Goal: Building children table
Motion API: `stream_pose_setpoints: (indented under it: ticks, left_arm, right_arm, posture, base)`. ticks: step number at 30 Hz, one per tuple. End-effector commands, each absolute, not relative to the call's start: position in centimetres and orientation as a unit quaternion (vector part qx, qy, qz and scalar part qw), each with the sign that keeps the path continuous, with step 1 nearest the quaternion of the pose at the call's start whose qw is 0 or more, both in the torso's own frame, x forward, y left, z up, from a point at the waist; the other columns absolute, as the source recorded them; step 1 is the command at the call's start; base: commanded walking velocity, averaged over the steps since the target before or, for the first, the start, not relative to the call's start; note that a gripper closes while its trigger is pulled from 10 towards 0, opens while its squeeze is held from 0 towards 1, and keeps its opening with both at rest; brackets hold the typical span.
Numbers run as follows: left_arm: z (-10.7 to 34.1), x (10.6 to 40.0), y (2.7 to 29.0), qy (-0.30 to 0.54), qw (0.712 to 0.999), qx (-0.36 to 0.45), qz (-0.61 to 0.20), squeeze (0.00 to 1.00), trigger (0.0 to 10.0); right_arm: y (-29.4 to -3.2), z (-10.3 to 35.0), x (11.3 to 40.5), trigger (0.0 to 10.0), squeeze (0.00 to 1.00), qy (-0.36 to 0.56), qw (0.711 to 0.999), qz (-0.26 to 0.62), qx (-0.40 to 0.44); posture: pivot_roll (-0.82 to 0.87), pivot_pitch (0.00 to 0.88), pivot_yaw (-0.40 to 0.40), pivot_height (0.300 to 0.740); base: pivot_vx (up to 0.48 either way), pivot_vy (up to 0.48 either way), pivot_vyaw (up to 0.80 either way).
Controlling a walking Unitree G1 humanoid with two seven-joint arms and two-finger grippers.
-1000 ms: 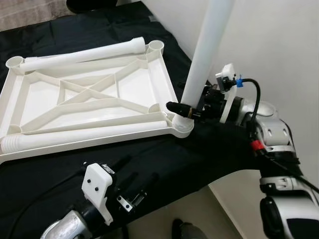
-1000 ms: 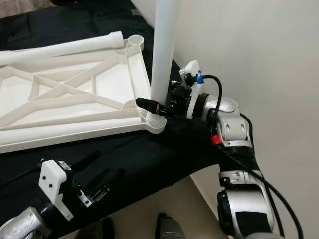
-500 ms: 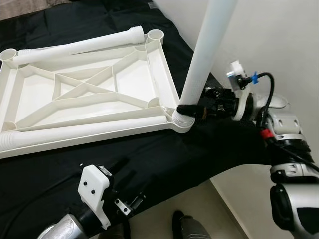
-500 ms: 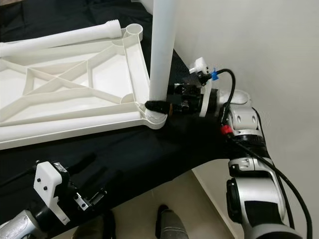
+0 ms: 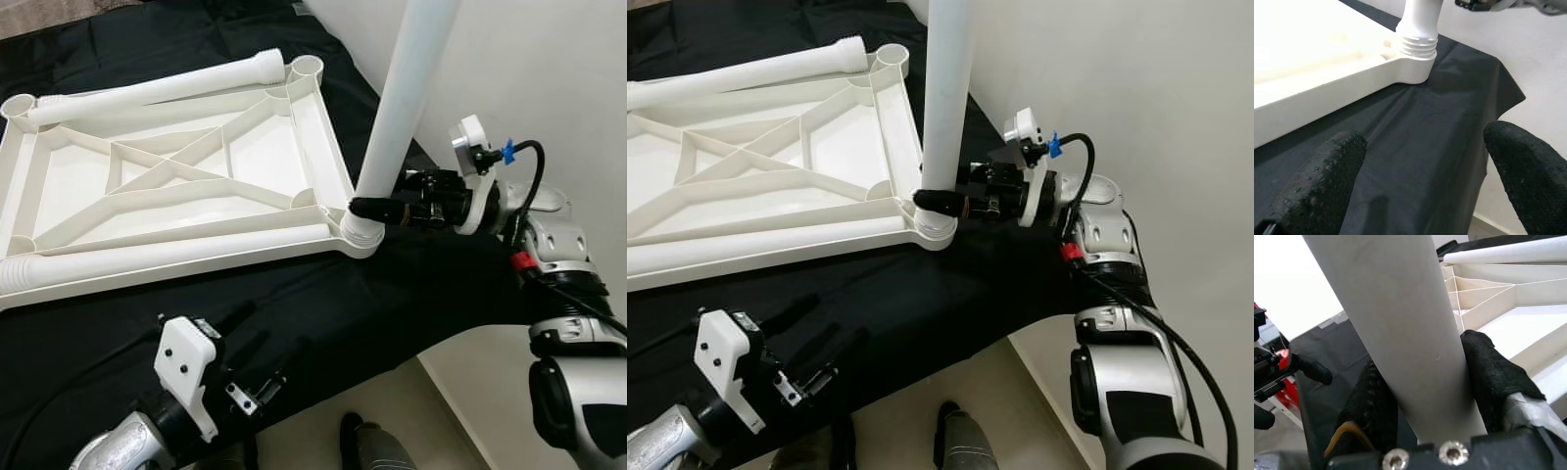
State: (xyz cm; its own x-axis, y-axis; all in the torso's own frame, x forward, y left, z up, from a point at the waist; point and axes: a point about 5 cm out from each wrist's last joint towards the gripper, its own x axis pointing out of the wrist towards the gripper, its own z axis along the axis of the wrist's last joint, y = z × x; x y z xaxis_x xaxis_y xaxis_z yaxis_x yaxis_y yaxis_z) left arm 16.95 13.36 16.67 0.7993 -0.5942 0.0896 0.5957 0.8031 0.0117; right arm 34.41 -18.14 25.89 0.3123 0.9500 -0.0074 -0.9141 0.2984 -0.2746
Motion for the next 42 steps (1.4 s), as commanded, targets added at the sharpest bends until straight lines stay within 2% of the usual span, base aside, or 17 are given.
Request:
stream_pose_setpoints:
  ticks: [1, 2, 3, 6, 7, 8, 10, 20, 21, 22, 23, 27, 28, 31, 33, 35, 42]
  left_arm:
    - [15.7, 16.9, 13.4, -0.023, 0.951, -0.007, -0.309, 0.0, 10.0]
    - [15.7, 16.9, 13.4, -0.023, 0.951, -0.007, -0.309, 0.0, 10.0]
    - [15.2, 17.1, 13.1, -0.024, 0.951, -0.007, -0.308, 0.0, 10.0]
    - [15.2, 17.1, 13.1, -0.024, 0.951, -0.007, -0.308, 0.0, 10.0]
    - [14.7, 17.7, 12.8, -0.027, 0.952, -0.006, -0.305, 0.0, 10.0]
    - [14.3, 18.4, 12.5, -0.033, 0.953, -0.004, -0.303, 0.0, 10.0]
    - [13.6, 19.7, 11.9, -0.038, 0.952, -0.003, -0.305, 0.0, 10.0]
    - [13.1, 21.1, 11.5, -0.046, 0.955, -0.003, -0.295, 0.0, 10.0]
    - [13.1, 21.0, 11.4, -0.049, 0.954, -0.003, -0.295, 0.0, 10.0]
    - [13.0, 20.9, 11.4, -0.049, 0.954, -0.004, -0.296, 0.0, 10.0]
    - [13.1, 20.7, 11.5, -0.048, 0.953, -0.005, -0.298, 0.0, 10.0]
    - [13.1, 20.5, 11.5, -0.047, 0.953, -0.006, -0.3, 0.0, 10.0]
    - [13.2, 20.4, 11.5, -0.049, 0.952, -0.006, -0.302, 0.0, 10.0]
    - [13.6, 19.7, 11.8, -0.052, 0.951, -0.006, -0.306, 0.0, 10.0]
    - [13.6, 19.7, 11.8, -0.052, 0.951, -0.006, -0.306, 0.0, 10.0]
    - [14.0, 19.0, 12.2, -0.052, 0.95, -0.004, -0.308, 0.0, 10.0]
    - [14.7, 17.9, 13.0, -0.047, 0.95, 0.003, -0.307, 0.0, 10.0]
  right_arm:
    - [-17.9, 24.4, 34.1, 0.0, 0.0, -0.053, 0.838, 0.534, -0.101]
    - [-17.9, 24.4, 34.1, 0.0, 0.0, -0.053, 0.838, 0.534, -0.101]
    - [-17.3, 22.8, 33.5, 0.0, 0.0, -0.047, 0.92, 0.383, -0.074]
    - [-17.3, 22.8, 33.5, 0.0, 0.0, -0.047, 0.92, 0.383, -0.074]
    - [-15.8, 18.4, 30.8, 0.0, 0.0, 0.013, 0.97, 0.239, -0.04]
    - [-15.0, 15.8, 29.1, 0.0, 0.0, 0.05, 0.99, 0.128, -0.037]
    - [-13.6, 14.9, 30.0, 0.0, 0.0, 0.048, 0.994, 0.077, -0.059]
    - [-12.5, 14.7, 30.4, 0.0, 0.0, 0.045, 0.991, 0.099, -0.074]
    - [-11.6, 14.7, 29.5, 5.6, 0.0, 0.062, 0.991, 0.105, -0.062]
    - [-11.3, 14.7, 29.1, 5.6, 0.0, 0.07, 0.99, 0.104, -0.056]
    - [-10.8, 15.2, 28.8, 10.0, 0.0, 0.058, 0.99, 0.121, -0.038]
    - [-10.4, 15.7, 28.6, 10.0, 0.0, 0.047, 0.988, 0.144, -0.016]
    - [-9.8, 16.2, 28.4, 10.0, 1.0, 0.033, 0.983, 0.179, 0.017]
    - [-9.6, 18.2, 28.3, 10.0, 1.0, -0.015, 0.95, 0.297, 0.092]
    - [-9.6, 18.2, 28.3, 10.0, 1.0, -0.015, 0.95, 0.297, 0.092]
    - [-10.7, 19.7, 28.8, 10.0, 1.0, -0.044, 0.921, 0.374, 0.101]
    - [-14.2, 21.0, 30.2, 10.0, 1.0, -0.044, 0.879, 0.474, 0.01]
  posture:
    - [0.08, 0.239, -0.096, 0.74]
    - [0.08, 0.239, -0.096, 0.74]
    - [0.08, 0.208, -0.154, 0.74]
    - [0.08, 0.208, -0.154, 0.74]
    - [0.05, 0.161, -0.154, 0.74]
    - [0.02, 0.127, -0.141, 0.74]
    - [0.02, 0.074, -0.163, 0.74]
    - [-0.01, 0.011, -0.17, 0.74]
    - [-0.01, 0.024, -0.163, 0.74]
    - [-0.01, 0.024, -0.163, 0.74]
    - [-0.01, 0.045, -0.151, 0.74]
    - [-0.01, 0.045, -0.151, 0.74]
    - [-0.01, 0.067, -0.138, 0.74]
    - [-0.01, 0.134, -0.107, 0.74]
    - [-0.01, 0.134, -0.107, 0.74]
    - [0.01, 0.171, -0.091, 0.74]
    - [0.05, 0.238, -0.049, 0.74]
  base:
    - [0.0, 0.0, 0.0]
    - [0.0, 0.0, 0.0]
    - [0.0, 0.0, 0.0]
    - [0.0, 0.0, 0.0]
    - [0.0, 0.0, 0.0]
    - [0.0, 0.0, 0.0]
    - [0.0, 0.0, 0.0]
    - [0.0, 0.0, 0.0]
    - [0.0, 0.0, 0.0]
    - [0.0, 0.0, 0.0]
    - [0.0, 0.0, 0.0]
    - [0.0, 0.0, 0.0]
    - [0.0, 0.0, 0.0]
    - [0.0, 0.0, 0.0]
    - [0.0, 0.0, 0.0]
    - [0.0, 0.0, 0.0]
    - [0.0, 0.0, 0.0]
